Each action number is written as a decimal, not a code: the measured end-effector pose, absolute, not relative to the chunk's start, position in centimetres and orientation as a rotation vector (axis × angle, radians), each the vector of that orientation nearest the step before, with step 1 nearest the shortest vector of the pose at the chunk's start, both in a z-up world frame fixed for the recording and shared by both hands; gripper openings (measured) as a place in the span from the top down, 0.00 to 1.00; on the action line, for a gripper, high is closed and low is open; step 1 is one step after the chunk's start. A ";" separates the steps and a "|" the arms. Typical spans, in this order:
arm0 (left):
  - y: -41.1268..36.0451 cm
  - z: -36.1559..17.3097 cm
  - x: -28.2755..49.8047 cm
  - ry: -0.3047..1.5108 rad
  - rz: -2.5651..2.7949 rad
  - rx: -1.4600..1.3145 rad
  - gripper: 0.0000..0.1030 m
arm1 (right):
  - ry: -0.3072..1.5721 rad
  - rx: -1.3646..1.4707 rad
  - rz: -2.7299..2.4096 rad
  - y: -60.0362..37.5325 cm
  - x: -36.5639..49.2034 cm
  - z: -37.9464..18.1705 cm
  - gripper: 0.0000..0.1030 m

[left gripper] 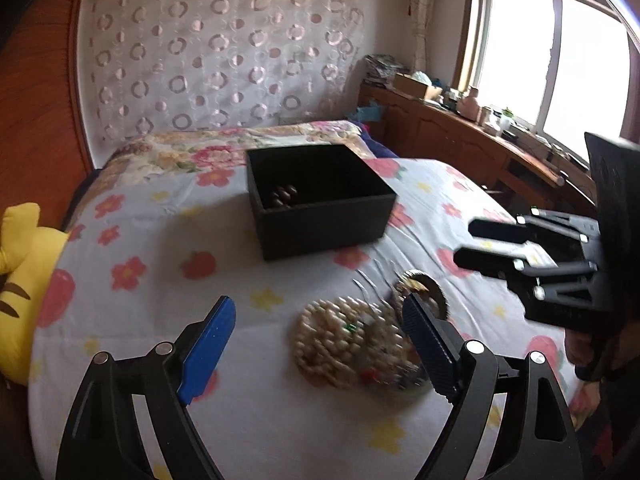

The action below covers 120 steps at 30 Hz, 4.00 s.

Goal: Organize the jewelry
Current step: 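Lower the left tool onto the silver hairpins in the jade dish and grasp, then carry the hairpins with the left tool into the black box and release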

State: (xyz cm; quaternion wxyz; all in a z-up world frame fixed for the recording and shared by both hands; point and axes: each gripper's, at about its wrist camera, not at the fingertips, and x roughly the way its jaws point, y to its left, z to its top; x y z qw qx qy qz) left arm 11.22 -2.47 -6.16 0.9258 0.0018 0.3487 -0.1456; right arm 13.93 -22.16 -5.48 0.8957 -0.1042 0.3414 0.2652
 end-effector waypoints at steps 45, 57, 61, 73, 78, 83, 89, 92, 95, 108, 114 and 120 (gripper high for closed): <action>-7.2 -5.6 10.9 0.766 -0.353 0.017 0.71 | 0.728 -0.209 0.471 -25.2 10.1 -8.6 0.48; -5.6 -4.6 9.6 0.718 -0.369 -0.037 0.71 | 0.728 -0.233 0.496 -24.4 10.2 -8.3 0.48; -5.1 -3.8 9.4 0.698 -0.367 -0.045 0.71 | 0.726 -0.234 0.525 -23.6 11.0 -7.7 0.48; -3.3 -2.7 9.7 0.666 -0.327 -0.058 0.71 | 0.824 -0.259 0.598 -20.2 16.2 -8.5 0.81; -3.1 -2.9 9.7 0.668 -0.322 -0.059 0.71 | 0.858 -0.241 0.638 -19.9 16.8 -9.0 0.95; -2.6 -2.9 9.8 0.668 -0.316 -0.062 0.71 | 0.800 -0.239 0.628 -20.2 16.0 -7.9 0.96; -2.1 -2.3 10.3 0.660 -0.306 -0.065 0.71 | 0.732 -0.270 0.576 -20.3 15.9 -6.3 0.96; -2.2 -1.7 10.8 0.649 -0.302 -0.060 0.71 | 0.718 -0.283 0.559 -20.4 16.3 -5.8 0.96; -2.2 -1.0 11.6 0.638 -0.299 -0.049 0.71 | 0.705 -0.285 0.547 -20.5 16.7 -5.2 0.96; -3.0 1.3 18.7 0.625 -0.249 -0.009 0.70 | 0.659 -0.271 0.512 -20.1 20.2 -3.0 0.96; -3.1 1.4 21.8 0.638 -0.227 -0.008 0.70 | 0.665 -0.252 0.494 -20.0 22.1 -3.0 0.96; -3.3 -0.3 24.2 0.684 -0.195 0.007 0.70 | 0.674 -0.261 0.478 -19.2 23.7 -3.3 0.96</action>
